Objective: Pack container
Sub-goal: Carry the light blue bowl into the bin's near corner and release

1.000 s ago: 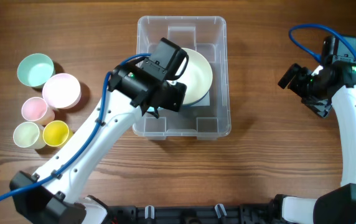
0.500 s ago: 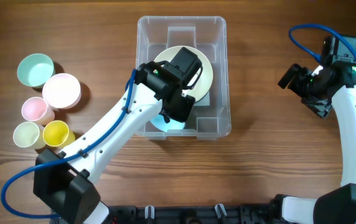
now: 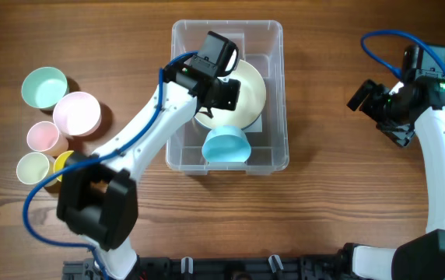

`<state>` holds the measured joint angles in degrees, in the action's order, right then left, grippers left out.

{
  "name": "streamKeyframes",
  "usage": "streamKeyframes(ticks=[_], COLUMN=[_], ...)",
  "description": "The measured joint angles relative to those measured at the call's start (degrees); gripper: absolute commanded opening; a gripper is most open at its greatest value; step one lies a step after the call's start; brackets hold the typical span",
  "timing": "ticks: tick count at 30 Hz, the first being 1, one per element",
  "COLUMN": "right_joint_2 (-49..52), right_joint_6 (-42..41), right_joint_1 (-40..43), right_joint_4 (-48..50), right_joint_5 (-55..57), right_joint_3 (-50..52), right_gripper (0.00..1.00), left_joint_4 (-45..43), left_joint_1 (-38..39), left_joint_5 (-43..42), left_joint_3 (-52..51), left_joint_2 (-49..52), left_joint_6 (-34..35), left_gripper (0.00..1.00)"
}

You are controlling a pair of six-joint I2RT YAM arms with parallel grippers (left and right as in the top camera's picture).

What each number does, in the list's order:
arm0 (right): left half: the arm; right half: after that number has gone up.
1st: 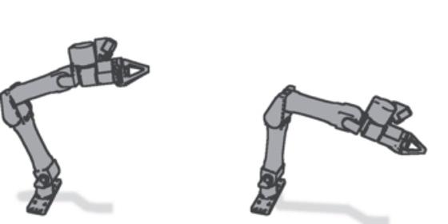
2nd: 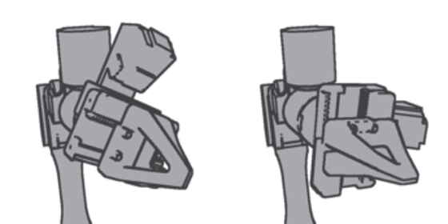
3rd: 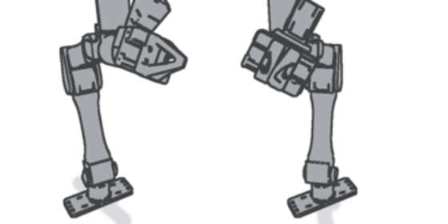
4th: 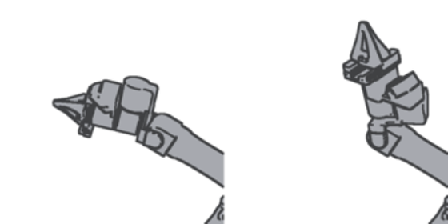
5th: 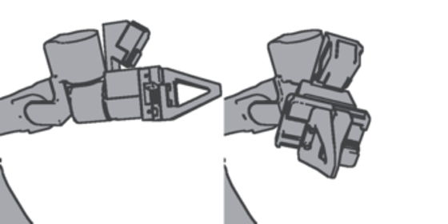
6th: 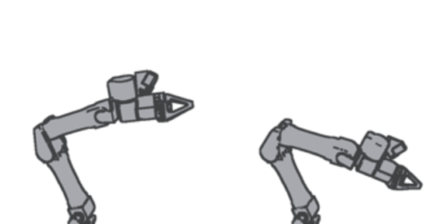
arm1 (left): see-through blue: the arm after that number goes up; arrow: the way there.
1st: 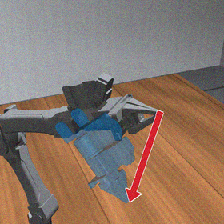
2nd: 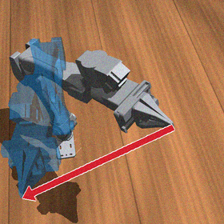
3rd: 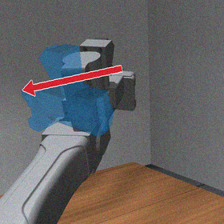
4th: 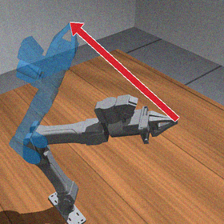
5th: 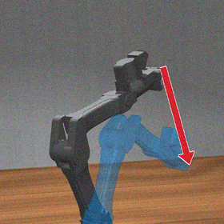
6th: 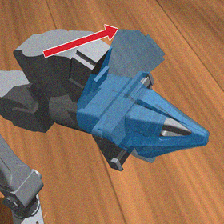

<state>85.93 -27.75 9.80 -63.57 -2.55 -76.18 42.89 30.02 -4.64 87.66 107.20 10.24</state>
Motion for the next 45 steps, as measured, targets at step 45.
streamKeyframes(ticks=[45], right_joint_2=[0.0], right_joint_6=[0.0], right_joint_1=[0.0], right_joint_4=[-0.63], right_joint_5=[-1.55], right_joint_3=[0.02], right_gripper=[1.0], left_joint_4=[26.08], left_joint_1=[6.01], left_joint_5=[1.07], left_joint_3=[9.2], left_joint_2=[-6.45], left_joint_6=[0.35], left_gripper=[0.26])
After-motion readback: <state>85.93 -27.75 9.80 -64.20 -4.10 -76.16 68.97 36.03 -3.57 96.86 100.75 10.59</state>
